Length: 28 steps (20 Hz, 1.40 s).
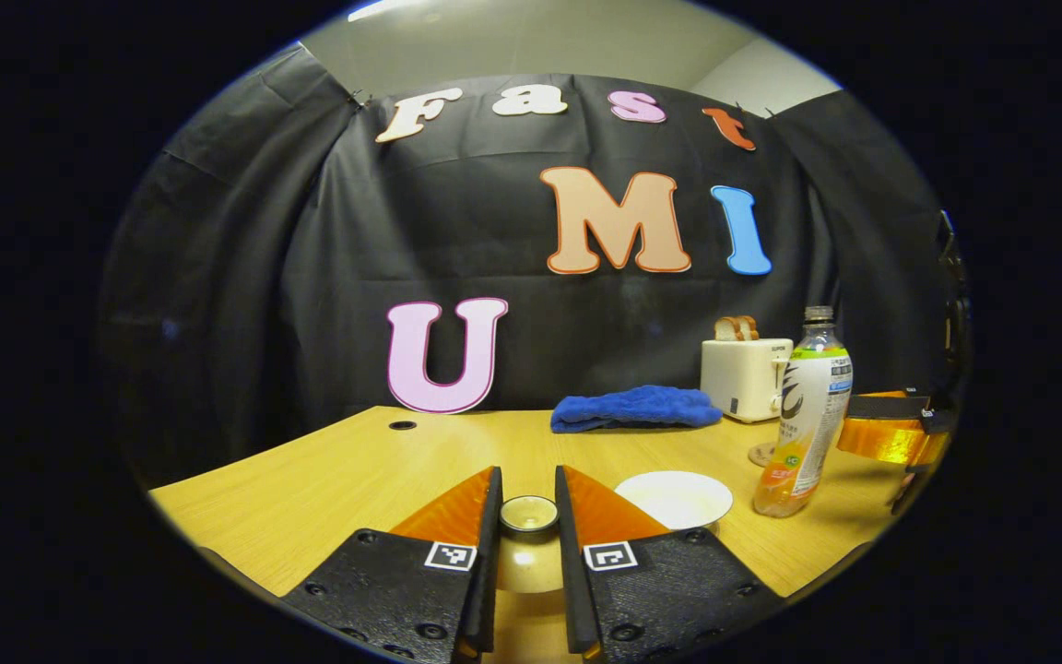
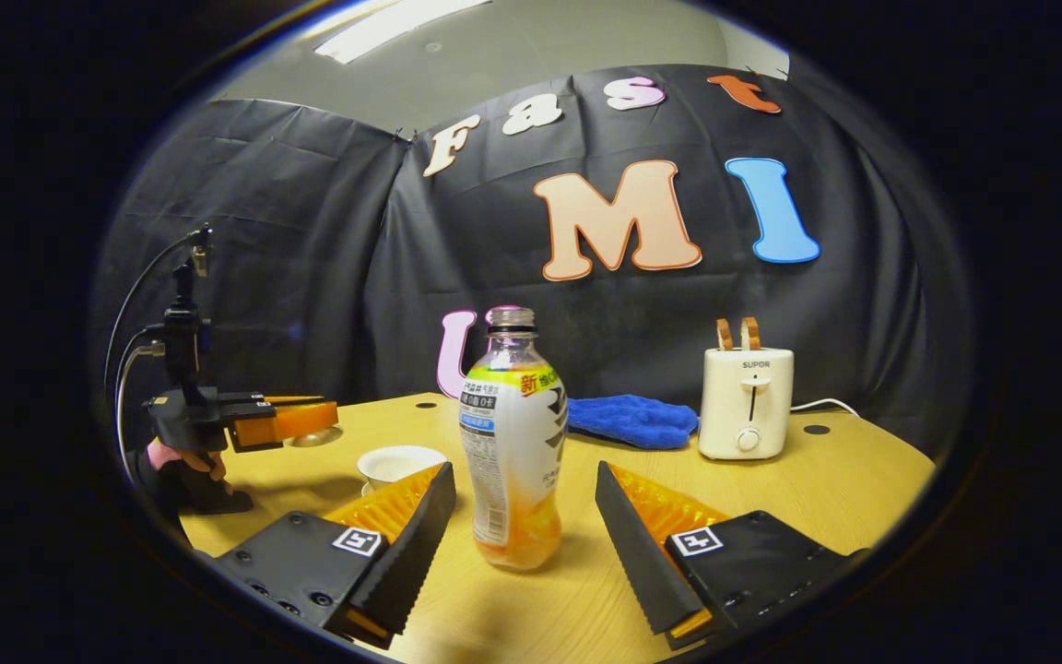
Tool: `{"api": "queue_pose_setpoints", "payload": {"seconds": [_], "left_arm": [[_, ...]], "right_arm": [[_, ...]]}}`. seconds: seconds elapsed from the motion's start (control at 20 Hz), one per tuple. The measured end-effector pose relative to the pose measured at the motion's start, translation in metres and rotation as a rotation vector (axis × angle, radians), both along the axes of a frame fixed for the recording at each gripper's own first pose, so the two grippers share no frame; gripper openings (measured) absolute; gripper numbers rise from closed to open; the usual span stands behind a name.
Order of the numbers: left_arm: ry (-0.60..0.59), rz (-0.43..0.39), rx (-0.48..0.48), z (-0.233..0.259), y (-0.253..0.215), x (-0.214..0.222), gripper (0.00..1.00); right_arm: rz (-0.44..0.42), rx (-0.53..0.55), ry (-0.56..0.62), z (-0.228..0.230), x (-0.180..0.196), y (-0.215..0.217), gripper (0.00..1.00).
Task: Open the teacup lid with one hand, grasp the water bottle and pour water into the teacup with the other hand; after pouring, place the water bottle on the coaster and then close the teacup lid.
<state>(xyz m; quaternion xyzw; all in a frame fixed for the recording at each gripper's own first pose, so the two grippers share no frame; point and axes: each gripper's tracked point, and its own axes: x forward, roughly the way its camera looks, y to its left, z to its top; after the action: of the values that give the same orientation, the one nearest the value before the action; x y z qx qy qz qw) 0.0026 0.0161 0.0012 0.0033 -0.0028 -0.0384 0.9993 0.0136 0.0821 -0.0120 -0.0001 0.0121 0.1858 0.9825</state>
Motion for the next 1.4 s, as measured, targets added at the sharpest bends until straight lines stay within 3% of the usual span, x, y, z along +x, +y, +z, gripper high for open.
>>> {"api": "queue_pose_setpoints", "payload": {"seconds": [0.2,0.35,0.45,0.65,0.8,0.85,1.1,1.15,1.4], "left_arm": [[0.000,0.028,0.001,0.000,0.009,0.001,0.28],[-0.001,0.032,0.002,0.000,0.014,0.002,0.28],[-0.002,0.037,0.003,0.000,0.018,0.004,0.27],[-0.002,0.036,0.004,0.000,0.022,0.007,0.28],[-0.001,0.032,0.003,-0.001,0.024,0.008,0.28],[-0.001,0.031,0.002,-0.001,0.024,0.007,0.28],[-0.002,0.031,0.001,-0.002,0.025,0.008,0.28],[-0.004,0.031,0.000,-0.001,0.025,0.008,0.27],[-0.002,0.034,0.001,-0.001,0.025,0.008,0.27]], "right_arm": [[0.014,-0.014,0.028,-0.007,0.010,0.013,0.97],[-0.016,-0.024,0.051,-0.011,0.020,0.016,0.94],[-0.037,-0.026,0.054,-0.010,0.025,0.019,0.99],[-0.072,-0.022,0.055,-0.012,0.038,0.020,0.99],[-0.098,-0.035,0.080,-0.017,0.046,0.021,0.92],[-0.104,-0.043,0.090,-0.021,0.053,0.022,0.78],[-0.115,-0.070,0.101,-0.021,0.049,0.019,0.70],[-0.136,-0.075,0.097,-0.023,0.052,0.017,0.62],[-0.166,-0.154,0.073,-0.018,0.049,0.012,0.60]]}}
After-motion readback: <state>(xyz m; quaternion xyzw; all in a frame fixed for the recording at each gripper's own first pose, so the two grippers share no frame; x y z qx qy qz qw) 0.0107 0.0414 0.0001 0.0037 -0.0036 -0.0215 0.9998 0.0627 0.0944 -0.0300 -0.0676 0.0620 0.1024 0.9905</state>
